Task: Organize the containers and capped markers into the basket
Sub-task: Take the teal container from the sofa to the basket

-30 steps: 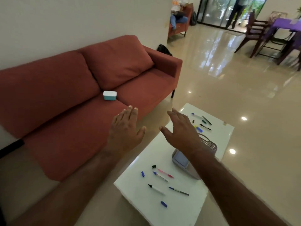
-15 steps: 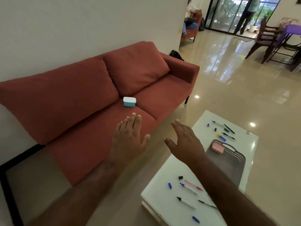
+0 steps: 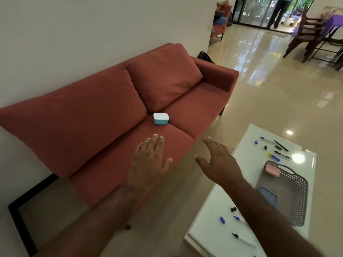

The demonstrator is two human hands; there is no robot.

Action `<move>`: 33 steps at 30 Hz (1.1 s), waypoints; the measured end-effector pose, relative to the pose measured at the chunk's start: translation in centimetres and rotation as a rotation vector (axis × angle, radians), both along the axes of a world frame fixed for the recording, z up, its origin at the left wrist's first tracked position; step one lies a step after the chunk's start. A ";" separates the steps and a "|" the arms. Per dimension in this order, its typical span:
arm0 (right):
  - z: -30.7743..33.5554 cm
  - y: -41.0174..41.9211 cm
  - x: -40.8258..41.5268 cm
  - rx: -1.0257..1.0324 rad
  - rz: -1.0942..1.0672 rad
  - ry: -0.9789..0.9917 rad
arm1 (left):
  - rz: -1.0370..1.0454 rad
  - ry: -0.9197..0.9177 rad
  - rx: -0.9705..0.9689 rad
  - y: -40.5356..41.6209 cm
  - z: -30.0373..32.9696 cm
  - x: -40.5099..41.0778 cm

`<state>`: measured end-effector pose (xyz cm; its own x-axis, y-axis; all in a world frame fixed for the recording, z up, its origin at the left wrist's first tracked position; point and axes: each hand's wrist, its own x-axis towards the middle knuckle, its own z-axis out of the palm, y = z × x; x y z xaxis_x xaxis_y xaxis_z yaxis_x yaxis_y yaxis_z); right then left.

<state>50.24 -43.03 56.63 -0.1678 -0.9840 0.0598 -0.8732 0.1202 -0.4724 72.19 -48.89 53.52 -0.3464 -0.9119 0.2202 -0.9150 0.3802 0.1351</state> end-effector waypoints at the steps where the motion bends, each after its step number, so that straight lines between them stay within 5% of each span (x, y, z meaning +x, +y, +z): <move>1: -0.2 -0.6 0.1 -0.002 0.001 0.003 | -0.005 -0.012 -0.001 -0.5 -0.1 0.3; 17: -1.8 -16.7 3.3 -0.009 0.079 -0.009 | 0.038 -0.020 -0.002 -15.9 -0.6 3.1; 33: -4.5 -29.1 5.3 0.116 -0.070 0.022 | -0.035 -0.011 0.109 -32.2 -5.2 6.0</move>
